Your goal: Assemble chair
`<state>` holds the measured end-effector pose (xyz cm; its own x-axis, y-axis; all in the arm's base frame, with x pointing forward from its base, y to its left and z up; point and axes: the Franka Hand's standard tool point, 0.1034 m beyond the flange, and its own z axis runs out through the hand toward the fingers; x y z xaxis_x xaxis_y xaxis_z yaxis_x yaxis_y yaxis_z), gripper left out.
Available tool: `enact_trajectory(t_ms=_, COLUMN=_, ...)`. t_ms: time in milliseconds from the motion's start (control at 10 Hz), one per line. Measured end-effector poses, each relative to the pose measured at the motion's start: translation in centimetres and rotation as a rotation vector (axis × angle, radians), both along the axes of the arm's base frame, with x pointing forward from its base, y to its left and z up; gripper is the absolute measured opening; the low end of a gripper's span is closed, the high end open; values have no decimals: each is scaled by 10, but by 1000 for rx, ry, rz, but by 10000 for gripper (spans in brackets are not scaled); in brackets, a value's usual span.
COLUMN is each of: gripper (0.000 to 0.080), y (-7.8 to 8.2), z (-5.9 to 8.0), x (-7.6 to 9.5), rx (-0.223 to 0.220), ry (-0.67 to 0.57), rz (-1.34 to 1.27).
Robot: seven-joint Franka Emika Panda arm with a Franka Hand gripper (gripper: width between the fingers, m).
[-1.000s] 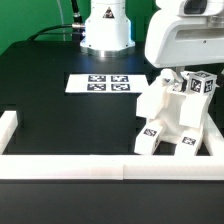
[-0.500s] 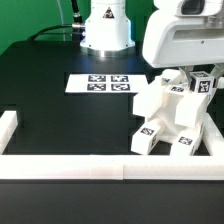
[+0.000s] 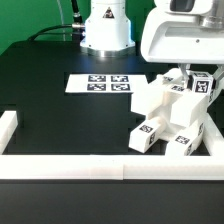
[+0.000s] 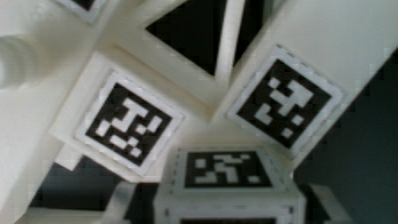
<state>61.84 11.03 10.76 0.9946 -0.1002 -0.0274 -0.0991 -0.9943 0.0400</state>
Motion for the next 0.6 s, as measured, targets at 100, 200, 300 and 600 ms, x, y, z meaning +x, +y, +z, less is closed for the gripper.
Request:
enact_trajectory(t_ms=100, gripper=269, y=0, z=0, x=0, rx=-2, ry=-3, rz=-77)
enact_trajectory(t_ms=200, gripper=269, y=0, z=0, x=0, rx=-5, ry=-6, rz=-149)
enact_trajectory(t_ms=300, gripper=269, y=1, z=0, x=0, rx=-6, ry=-9, rz=-223)
enact_trajectory(t_ms=600, gripper=271, y=1, z=0, x=2, rx=18, ry=-15, rz=-515)
